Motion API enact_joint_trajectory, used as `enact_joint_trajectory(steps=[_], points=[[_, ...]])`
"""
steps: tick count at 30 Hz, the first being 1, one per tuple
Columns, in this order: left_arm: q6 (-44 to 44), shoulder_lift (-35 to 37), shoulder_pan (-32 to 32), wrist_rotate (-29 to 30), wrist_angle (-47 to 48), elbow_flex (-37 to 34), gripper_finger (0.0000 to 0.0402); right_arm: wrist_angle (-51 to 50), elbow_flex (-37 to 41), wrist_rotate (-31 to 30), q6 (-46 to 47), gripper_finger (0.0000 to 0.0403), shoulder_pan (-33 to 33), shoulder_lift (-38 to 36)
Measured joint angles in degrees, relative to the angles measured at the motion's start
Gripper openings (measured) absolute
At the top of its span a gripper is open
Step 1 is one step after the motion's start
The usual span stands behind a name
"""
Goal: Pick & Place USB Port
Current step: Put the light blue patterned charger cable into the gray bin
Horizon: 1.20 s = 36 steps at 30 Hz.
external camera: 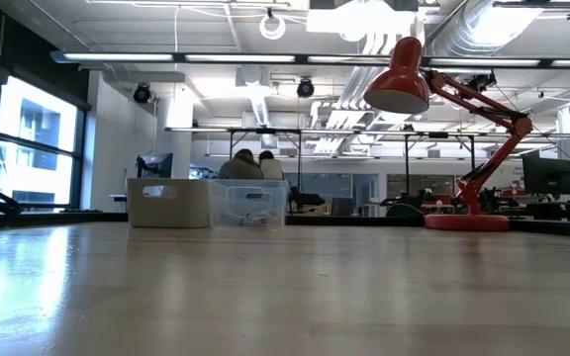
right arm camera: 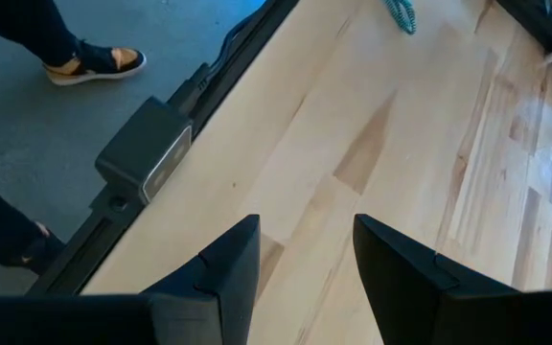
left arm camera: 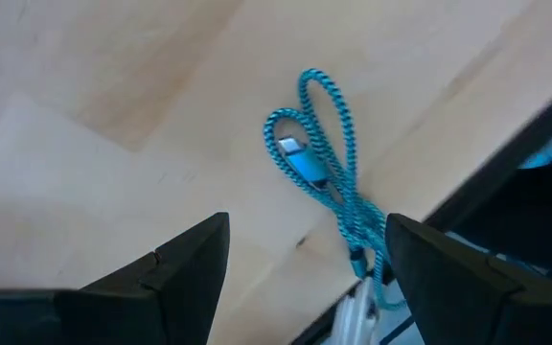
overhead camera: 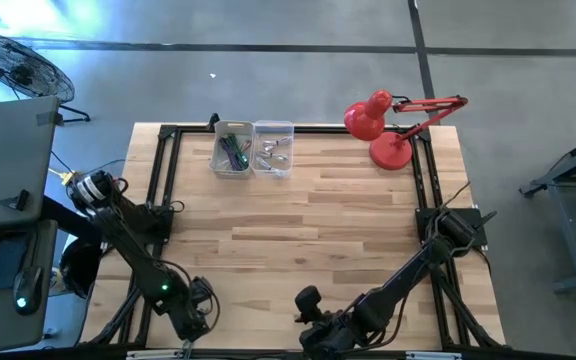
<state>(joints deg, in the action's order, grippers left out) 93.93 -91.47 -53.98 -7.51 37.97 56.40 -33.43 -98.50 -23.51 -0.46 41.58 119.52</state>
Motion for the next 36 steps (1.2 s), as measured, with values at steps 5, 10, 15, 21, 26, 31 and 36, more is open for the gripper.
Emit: enact_joint_trajectory(steps=[5, 10, 15, 21, 26, 31, 36], points=[[-4.81, -2.6, -0.02, -0.57, -0.39, 0.0, 0.0276, -0.31, 0.0, -0.02, -0.06, 0.0161, -0.13, 0.0], [-6.64, -3.36, -0.02, 0.22, -0.62, 0.0, 0.0276, -0.26, 0.0, 0.59, 0.14, 0.0161, -0.13, 0.0], [-6.45, -3.36, -0.02, 3.36, -4.15, -0.02, 0.0276, -0.21, 0.0, 2.03, 0.53, 0.0161, -0.11, 0.0], [-6.45, -3.35, -0.02, 6.89, -6.56, 0.0, 0.0276, 0.66, 0.0, 2.03, 0.51, 0.0161, -0.13, 0.0], [-6.45, -3.34, -0.02, 7.01, -5.9, 0.0, 0.0276, 0.79, 0.0, 2.05, 0.49, 0.0161, -0.15, 0.0], [-6.45, -3.36, -0.02, 7.91, -4.44, 0.0, 0.0276, 0.94, 0.0, 2.06, 0.53, 0.0161, -0.15, 0.0], [-8.43, -3.35, -0.04, 12.33, -4.61, -0.02, 0.0276, 0.99, 0.0, 2.08, 0.51, 0.0161, -0.15, 0.0]])
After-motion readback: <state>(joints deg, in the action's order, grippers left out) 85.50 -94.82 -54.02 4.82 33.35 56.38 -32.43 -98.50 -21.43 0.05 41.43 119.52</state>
